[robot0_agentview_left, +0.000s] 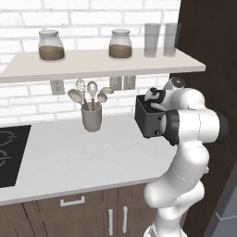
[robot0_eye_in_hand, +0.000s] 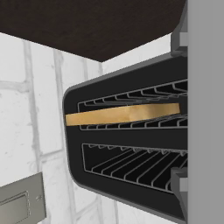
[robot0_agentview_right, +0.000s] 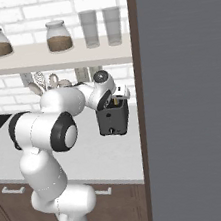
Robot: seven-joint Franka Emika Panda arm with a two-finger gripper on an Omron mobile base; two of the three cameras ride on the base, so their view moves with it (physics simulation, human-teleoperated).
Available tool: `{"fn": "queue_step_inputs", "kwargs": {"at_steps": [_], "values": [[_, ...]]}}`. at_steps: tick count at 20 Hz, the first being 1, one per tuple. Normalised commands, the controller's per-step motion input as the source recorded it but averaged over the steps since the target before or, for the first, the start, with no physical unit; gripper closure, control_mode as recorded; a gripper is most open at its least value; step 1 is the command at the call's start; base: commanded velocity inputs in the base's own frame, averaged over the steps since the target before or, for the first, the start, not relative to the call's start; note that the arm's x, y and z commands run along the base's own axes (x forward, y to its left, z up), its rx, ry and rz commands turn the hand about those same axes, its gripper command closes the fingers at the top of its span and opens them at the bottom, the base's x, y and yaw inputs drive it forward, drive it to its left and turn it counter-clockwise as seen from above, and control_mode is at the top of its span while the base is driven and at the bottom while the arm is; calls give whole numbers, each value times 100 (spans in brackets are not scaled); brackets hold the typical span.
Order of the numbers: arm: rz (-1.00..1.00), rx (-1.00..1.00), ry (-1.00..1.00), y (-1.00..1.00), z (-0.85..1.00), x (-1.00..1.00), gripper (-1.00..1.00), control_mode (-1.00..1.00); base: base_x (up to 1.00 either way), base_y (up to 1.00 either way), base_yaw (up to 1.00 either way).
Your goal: Start the toaster. Once the lever pops up, take the bread to the plate on the dining counter.
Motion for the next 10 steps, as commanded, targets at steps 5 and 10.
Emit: {"fn": "queue_step_inputs", "kwargs": {"at_steps": [5,10], "values": [[0,0,0,0,0,0,-100,-100,0,0,0],[0,0,0,0,0,0,-100,-100,0,0,0]]}}
